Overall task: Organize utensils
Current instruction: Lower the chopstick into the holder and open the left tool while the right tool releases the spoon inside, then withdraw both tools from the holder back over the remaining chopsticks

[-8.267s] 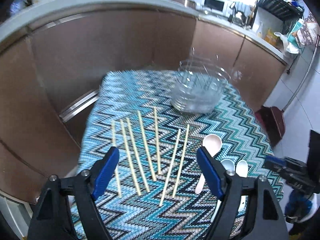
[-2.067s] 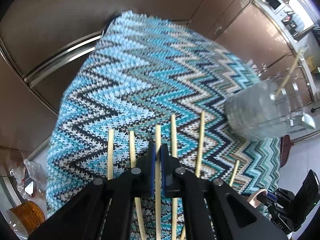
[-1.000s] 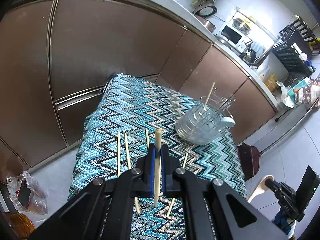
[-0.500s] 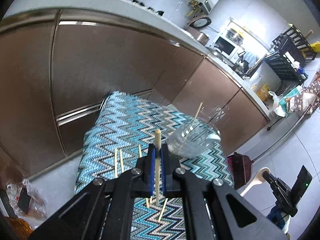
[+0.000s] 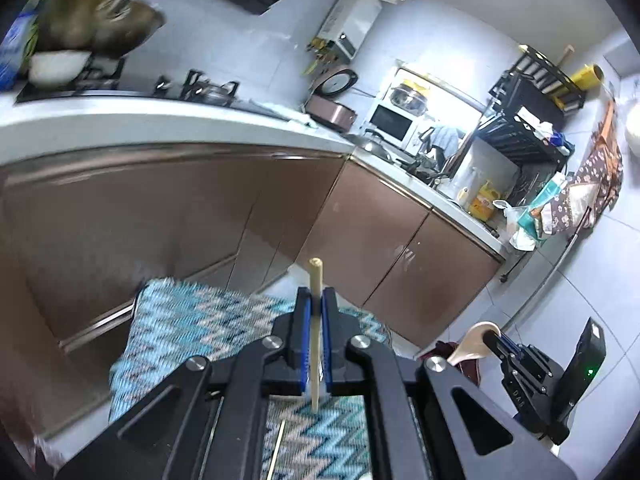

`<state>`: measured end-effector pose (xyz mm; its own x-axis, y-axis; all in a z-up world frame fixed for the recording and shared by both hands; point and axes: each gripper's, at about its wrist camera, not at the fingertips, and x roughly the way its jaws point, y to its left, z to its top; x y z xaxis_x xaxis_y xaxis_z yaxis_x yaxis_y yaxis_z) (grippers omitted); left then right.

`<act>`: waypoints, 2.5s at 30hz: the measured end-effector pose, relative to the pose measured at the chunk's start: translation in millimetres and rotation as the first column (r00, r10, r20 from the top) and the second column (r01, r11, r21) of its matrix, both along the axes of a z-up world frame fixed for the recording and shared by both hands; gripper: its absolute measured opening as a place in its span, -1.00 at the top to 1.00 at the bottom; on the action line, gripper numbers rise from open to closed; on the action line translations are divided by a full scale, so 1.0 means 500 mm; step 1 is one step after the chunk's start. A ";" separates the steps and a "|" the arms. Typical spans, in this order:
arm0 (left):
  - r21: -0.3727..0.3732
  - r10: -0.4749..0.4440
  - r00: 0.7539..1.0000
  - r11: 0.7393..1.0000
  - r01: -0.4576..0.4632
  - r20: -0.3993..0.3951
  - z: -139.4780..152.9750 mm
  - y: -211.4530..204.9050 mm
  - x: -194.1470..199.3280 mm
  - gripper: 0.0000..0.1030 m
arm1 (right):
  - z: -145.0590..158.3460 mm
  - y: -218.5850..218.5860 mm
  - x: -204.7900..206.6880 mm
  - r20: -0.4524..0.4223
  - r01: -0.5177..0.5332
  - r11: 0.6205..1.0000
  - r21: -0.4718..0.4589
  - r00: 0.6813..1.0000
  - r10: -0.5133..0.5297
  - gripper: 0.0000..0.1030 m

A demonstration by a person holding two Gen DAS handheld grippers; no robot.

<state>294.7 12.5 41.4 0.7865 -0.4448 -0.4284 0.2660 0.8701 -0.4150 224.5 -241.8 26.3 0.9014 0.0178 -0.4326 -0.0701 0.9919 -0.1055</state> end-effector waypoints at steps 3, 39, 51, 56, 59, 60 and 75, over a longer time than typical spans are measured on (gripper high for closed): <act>0.016 0.000 1.000 1.000 0.000 0.012 -0.007 -0.042 0.046 0.91 | 0.002 0.011 0.046 0.030 0.014 0.999 -0.044 0.999 -0.013 0.86; 0.150 0.063 0.990 0.985 -0.081 0.123 -0.078 -0.106 0.065 0.09 | -0.066 0.068 0.095 0.031 -0.042 0.994 -0.099 0.999 0.045 0.12; 0.150 0.126 0.958 0.974 -0.168 0.256 0.045 -0.020 -0.132 -0.11 | 0.118 0.017 -0.133 0.213 -0.035 0.999 0.008 0.977 0.032 -0.11; 0.140 0.141 0.948 0.972 -0.187 0.285 0.080 0.021 -0.208 -0.11 | 0.165 -0.002 -0.221 0.245 -0.016 0.999 0.030 0.969 0.009 -0.11; 0.146 0.149 0.949 0.970 -0.195 0.276 0.089 0.036 -0.244 -0.11 | 0.182 -0.014 -0.268 0.254 -0.010 0.998 0.056 0.967 -0.005 -0.10; 0.146 0.149 0.951 0.970 -0.194 0.271 0.090 0.045 -0.258 -0.11 | 0.184 -0.017 -0.279 0.255 -0.008 0.998 0.063 0.967 -0.008 -0.10; 0.156 0.177 0.951 0.963 -0.220 0.254 0.068 0.101 -0.357 -0.11 | 0.165 -0.033 -0.405 0.251 0.000 0.994 0.105 0.968 -0.027 -0.11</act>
